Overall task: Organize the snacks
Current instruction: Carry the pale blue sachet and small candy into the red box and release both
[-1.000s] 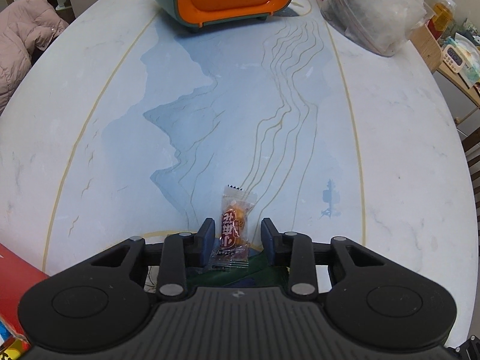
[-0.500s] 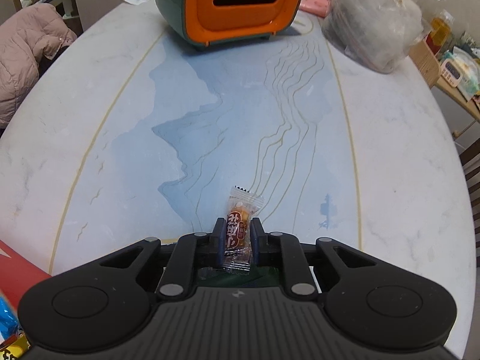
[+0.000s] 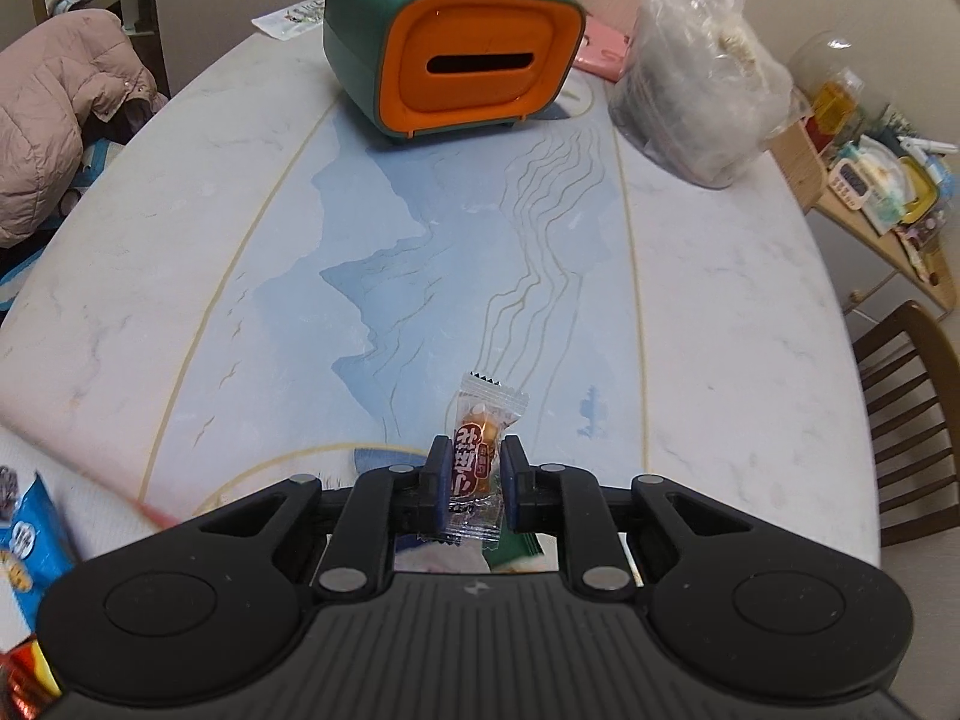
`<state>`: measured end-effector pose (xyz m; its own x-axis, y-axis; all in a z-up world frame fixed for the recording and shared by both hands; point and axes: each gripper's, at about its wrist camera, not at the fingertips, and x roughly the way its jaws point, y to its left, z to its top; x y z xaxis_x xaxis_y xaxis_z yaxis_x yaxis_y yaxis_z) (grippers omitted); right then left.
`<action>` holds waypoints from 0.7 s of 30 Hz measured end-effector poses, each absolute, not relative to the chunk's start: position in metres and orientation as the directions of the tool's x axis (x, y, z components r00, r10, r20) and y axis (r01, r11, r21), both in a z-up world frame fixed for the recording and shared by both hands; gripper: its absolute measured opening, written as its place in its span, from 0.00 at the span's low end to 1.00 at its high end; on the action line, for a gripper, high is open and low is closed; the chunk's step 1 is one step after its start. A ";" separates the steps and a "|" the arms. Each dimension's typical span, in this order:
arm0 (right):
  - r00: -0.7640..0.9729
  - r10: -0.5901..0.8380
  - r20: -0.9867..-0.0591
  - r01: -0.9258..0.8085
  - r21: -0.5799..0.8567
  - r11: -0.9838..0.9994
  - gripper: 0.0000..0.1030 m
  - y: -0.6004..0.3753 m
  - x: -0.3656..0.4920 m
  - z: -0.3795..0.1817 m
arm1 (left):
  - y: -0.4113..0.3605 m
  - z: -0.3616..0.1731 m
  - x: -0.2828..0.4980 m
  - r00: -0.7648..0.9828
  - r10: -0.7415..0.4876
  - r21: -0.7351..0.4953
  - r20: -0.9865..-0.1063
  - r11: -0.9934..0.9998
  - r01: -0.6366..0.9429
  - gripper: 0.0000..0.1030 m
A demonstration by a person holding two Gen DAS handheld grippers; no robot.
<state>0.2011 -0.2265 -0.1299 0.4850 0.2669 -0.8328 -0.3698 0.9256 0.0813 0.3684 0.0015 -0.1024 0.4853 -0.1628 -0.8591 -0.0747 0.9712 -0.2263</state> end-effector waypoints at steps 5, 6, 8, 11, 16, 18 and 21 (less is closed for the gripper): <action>0.511 0.275 -0.814 -0.353 0.093 0.931 0.45 -0.220 0.189 -0.107 | 0.008 -0.080 0.346 0.494 -0.180 -0.242 -0.850 0.968 -0.063 0.16; 0.517 0.277 -0.810 -0.353 0.093 0.931 0.45 -0.219 0.186 -0.103 | 0.011 -0.075 0.341 0.497 -0.180 -0.242 -0.849 0.968 -0.061 0.16; 0.528 0.280 -0.802 -0.352 0.093 0.931 0.45 -0.215 0.181 -0.094 | 0.017 -0.065 0.331 0.502 -0.184 -0.245 -0.845 0.968 -0.057 0.16; 0.542 0.287 -0.790 -0.355 0.094 0.930 0.45 -0.208 0.175 -0.083 | 0.028 -0.050 0.315 0.517 -0.193 -0.252 -0.834 0.967 -0.045 0.16; 0.560 0.300 -0.772 -0.365 0.095 0.926 0.45 -0.189 0.168 -0.069 | 0.051 -0.027 0.289 0.545 -0.201 -0.255 -0.814 0.967 -0.024 0.16; 0.566 0.308 -0.765 -0.373 0.096 0.923 0.45 -0.178 0.165 -0.063 | 0.062 -0.019 0.277 0.561 -0.196 -0.250 -0.805 0.968 -0.021 0.16; 0.573 0.319 -0.755 -0.387 0.095 0.917 0.45 -0.161 0.162 -0.053 | 0.080 -0.009 0.262 0.575 -0.193 -0.244 -0.795 0.970 -0.012 0.16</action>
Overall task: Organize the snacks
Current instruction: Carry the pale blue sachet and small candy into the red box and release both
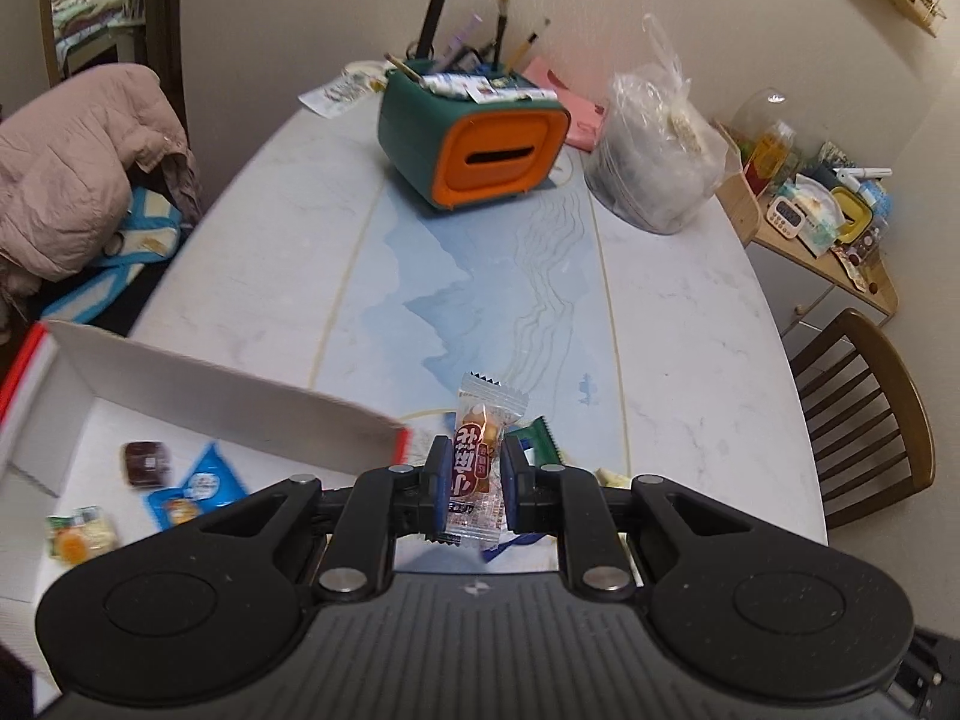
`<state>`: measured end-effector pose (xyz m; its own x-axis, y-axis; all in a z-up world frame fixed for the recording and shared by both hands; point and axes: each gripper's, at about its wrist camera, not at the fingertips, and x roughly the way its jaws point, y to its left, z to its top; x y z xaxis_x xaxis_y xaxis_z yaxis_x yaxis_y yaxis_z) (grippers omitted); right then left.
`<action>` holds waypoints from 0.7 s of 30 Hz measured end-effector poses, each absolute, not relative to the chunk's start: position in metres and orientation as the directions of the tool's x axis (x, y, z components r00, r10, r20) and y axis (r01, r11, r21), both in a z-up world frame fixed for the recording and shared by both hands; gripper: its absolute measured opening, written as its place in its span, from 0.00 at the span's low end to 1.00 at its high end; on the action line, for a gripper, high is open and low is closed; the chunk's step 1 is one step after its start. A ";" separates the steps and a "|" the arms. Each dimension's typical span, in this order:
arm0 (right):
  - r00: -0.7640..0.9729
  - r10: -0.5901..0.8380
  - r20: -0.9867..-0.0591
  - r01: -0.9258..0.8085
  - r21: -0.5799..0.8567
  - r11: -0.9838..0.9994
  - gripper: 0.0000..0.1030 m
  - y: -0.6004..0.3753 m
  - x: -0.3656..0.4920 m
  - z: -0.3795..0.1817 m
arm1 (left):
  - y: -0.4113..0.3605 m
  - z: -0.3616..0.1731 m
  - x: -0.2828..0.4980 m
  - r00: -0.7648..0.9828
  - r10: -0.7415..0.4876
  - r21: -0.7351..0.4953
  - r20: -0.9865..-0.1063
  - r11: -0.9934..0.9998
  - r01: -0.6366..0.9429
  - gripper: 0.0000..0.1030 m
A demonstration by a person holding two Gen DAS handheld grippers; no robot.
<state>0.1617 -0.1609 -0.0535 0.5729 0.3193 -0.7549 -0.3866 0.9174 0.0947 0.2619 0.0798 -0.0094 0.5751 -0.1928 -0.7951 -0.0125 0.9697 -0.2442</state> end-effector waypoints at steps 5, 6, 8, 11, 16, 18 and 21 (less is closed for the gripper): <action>0.576 0.350 -0.739 -0.416 0.104 0.904 0.45 -0.127 0.156 -0.041 | 0.111 -0.001 0.237 0.586 -0.185 -0.235 -0.789 0.972 -0.009 0.16; 0.576 0.356 -0.736 -0.422 0.105 0.901 0.45 -0.119 0.155 -0.039 | 0.118 0.000 0.232 0.588 -0.184 -0.234 -0.788 0.972 -0.009 0.16; 0.575 0.370 -0.730 -0.433 0.112 0.894 0.45 -0.104 0.153 -0.036 | 0.131 0.000 0.222 0.591 -0.180 -0.230 -0.786 0.973 -0.011 0.16; 0.572 0.387 -0.723 -0.452 0.116 0.884 0.45 -0.080 0.151 -0.032 | 0.150 -0.002 0.209 0.590 -0.171 -0.225 -0.789 0.974 -0.019 0.16; 0.559 0.407 -0.722 -0.479 0.119 0.870 0.45 -0.038 0.152 -0.030 | 0.182 -0.008 0.190 0.583 -0.156 -0.217 -0.797 0.976 -0.035 0.16; 0.554 0.412 -0.723 -0.487 0.119 0.865 0.45 -0.022 0.153 -0.031 | 0.193 -0.011 0.184 0.579 -0.149 -0.212 -0.801 0.976 -0.042 0.16; 0.547 0.418 -0.725 -0.497 0.120 0.860 0.45 0.003 0.155 -0.033 | 0.210 -0.017 0.178 0.571 -0.142 -0.209 -0.808 0.976 -0.053 0.16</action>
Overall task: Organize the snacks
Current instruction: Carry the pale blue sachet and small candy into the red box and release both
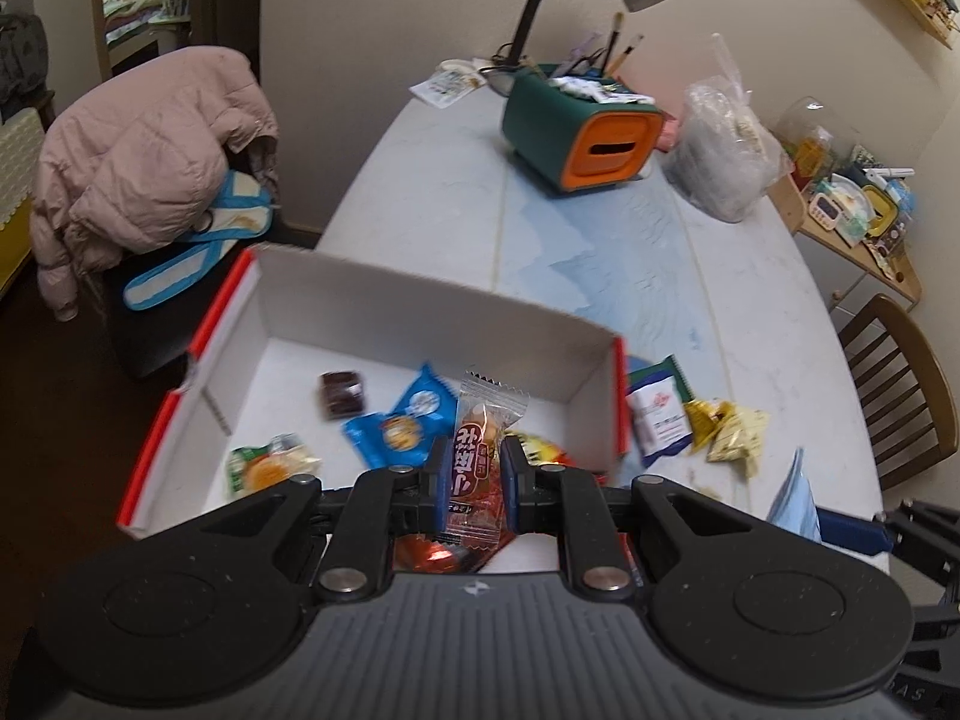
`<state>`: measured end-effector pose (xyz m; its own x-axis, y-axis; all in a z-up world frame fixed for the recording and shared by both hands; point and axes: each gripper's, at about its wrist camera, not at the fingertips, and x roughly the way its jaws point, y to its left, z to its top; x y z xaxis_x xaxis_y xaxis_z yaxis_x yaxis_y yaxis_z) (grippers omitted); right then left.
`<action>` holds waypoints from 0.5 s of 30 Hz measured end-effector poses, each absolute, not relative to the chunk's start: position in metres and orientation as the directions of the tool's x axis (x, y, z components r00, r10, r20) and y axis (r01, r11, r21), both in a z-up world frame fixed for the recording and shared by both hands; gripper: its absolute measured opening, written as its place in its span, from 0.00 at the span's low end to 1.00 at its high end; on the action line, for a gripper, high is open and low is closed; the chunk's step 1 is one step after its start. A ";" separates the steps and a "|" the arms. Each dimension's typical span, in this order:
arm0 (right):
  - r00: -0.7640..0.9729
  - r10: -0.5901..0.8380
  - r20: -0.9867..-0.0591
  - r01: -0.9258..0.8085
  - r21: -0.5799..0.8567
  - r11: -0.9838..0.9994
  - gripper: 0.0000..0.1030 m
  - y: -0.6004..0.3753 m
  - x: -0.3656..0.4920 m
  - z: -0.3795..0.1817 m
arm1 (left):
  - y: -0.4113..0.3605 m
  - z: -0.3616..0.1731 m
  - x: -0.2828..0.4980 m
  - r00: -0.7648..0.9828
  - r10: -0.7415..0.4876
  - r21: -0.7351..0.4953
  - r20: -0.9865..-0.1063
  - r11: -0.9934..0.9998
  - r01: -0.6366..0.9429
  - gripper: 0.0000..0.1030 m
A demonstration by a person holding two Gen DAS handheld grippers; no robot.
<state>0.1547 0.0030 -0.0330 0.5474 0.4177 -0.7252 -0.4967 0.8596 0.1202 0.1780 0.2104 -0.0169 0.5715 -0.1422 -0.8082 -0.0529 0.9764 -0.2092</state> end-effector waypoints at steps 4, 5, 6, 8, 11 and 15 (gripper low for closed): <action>0.536 0.420 -0.732 -0.504 0.122 0.855 0.45 0.032 0.162 -0.038 | 0.230 -0.027 0.176 0.556 -0.132 -0.205 -0.821 0.976 -0.070 0.16; 0.533 0.419 -0.735 -0.506 0.120 0.854 0.45 0.039 0.163 -0.040 | 0.235 -0.029 0.176 0.552 -0.129 -0.204 -0.824 0.976 -0.075 0.16; 0.530 0.419 -0.738 -0.509 0.119 0.853 0.45 0.046 0.165 -0.042 | 0.240 -0.032 0.177 0.548 -0.127 -0.202 -0.827 0.976 -0.078 0.16; 0.526 0.415 -0.742 -0.514 0.111 0.851 0.45 0.060 0.169 -0.047 | 0.248 -0.037 0.178 0.542 -0.121 -0.197 -0.832 0.977 -0.084 0.16; 0.516 0.404 -0.755 -0.512 0.107 0.852 0.45 0.079 0.178 -0.057 | 0.260 -0.048 0.183 0.529 -0.109 -0.185 -0.842 0.978 -0.093 0.16; 0.502 0.383 -0.775 -0.507 0.095 0.857 0.45 0.103 0.190 -0.072 | 0.272 -0.065 0.191 0.500 -0.109 -0.180 -0.859 0.979 -0.095 0.16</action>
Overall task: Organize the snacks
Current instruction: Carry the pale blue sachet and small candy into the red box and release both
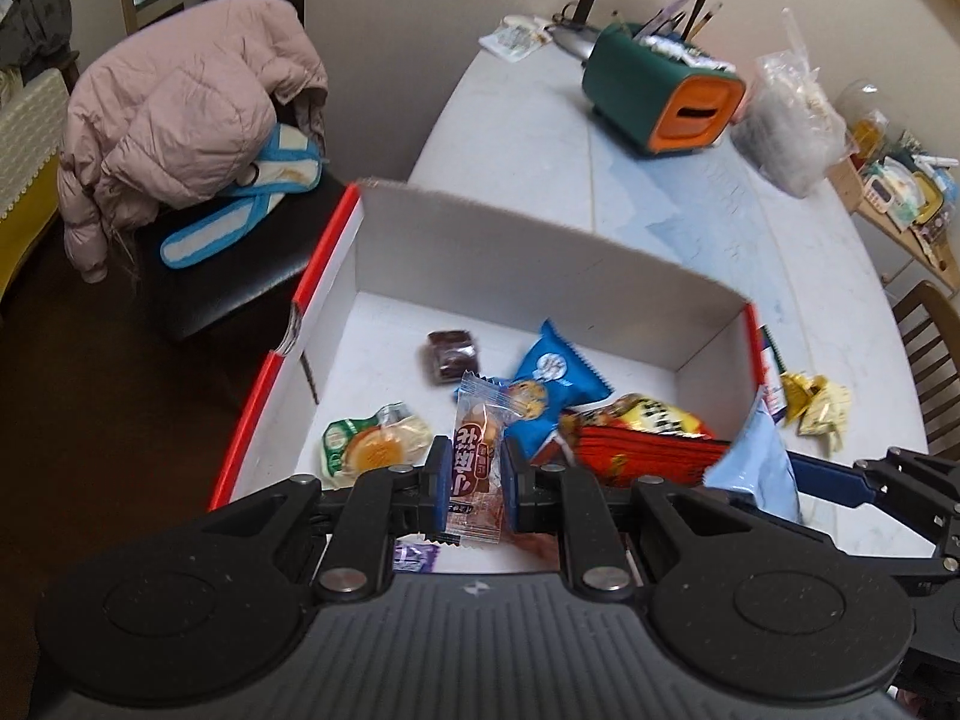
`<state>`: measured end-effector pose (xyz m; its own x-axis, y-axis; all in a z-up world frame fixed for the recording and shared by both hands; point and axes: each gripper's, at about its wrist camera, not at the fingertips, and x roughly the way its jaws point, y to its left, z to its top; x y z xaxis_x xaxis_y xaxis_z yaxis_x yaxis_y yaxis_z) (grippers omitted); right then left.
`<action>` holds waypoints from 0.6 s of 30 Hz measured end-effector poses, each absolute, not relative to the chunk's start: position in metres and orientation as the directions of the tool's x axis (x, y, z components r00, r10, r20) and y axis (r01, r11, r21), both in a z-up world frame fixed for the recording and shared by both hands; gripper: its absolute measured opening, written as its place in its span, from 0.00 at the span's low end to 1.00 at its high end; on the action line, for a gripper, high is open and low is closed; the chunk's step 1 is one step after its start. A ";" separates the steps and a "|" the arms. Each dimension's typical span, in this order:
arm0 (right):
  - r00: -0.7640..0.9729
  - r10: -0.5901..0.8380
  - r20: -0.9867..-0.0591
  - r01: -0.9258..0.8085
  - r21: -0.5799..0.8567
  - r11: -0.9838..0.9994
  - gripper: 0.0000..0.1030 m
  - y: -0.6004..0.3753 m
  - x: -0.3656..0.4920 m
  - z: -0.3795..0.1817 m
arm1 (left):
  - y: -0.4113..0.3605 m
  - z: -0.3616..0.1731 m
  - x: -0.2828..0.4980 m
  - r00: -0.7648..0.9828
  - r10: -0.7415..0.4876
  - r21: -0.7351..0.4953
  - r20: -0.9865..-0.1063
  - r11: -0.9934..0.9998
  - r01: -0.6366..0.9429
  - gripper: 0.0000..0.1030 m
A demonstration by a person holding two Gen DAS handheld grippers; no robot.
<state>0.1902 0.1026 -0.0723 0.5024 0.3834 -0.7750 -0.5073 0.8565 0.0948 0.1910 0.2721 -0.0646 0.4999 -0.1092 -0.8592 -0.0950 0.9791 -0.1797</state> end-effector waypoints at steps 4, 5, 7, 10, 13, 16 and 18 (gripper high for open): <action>0.490 0.364 -0.792 -0.516 0.072 0.853 0.45 0.123 0.197 -0.087 | 0.275 -0.079 0.200 0.479 -0.110 -0.166 -0.871 0.983 -0.075 0.16; 0.488 0.356 -0.797 -0.517 0.064 0.854 0.45 0.128 0.199 -0.092 | 0.274 -0.082 0.202 0.475 -0.108 -0.160 -0.873 0.985 -0.070 0.16; 0.479 0.348 -0.806 -0.517 0.062 0.854 0.45 0.134 0.202 -0.099 | 0.273 -0.089 0.206 0.470 -0.105 -0.149 -0.876 0.987 -0.058 0.16; 0.468 0.336 -0.818 -0.514 0.057 0.856 0.45 0.141 0.205 -0.108 | 0.270 -0.098 0.211 0.464 -0.102 -0.136 -0.880 0.990 -0.040 0.16; 0.457 0.328 -0.827 -0.511 0.058 0.857 0.45 0.144 0.206 -0.114 | 0.267 -0.106 0.214 0.455 -0.101 -0.126 -0.885 0.992 -0.025 0.16; 0.450 0.319 -0.834 -0.509 0.053 0.859 0.45 0.146 0.208 -0.121 | 0.265 -0.113 0.215 0.447 -0.108 -0.127 -0.888 0.992 -0.012 0.16; 0.445 0.316 -0.838 -0.511 0.052 0.858 0.46 0.148 0.208 -0.123 | 0.263 -0.116 0.215 0.439 -0.105 -0.119 -0.892 0.993 -0.004 0.16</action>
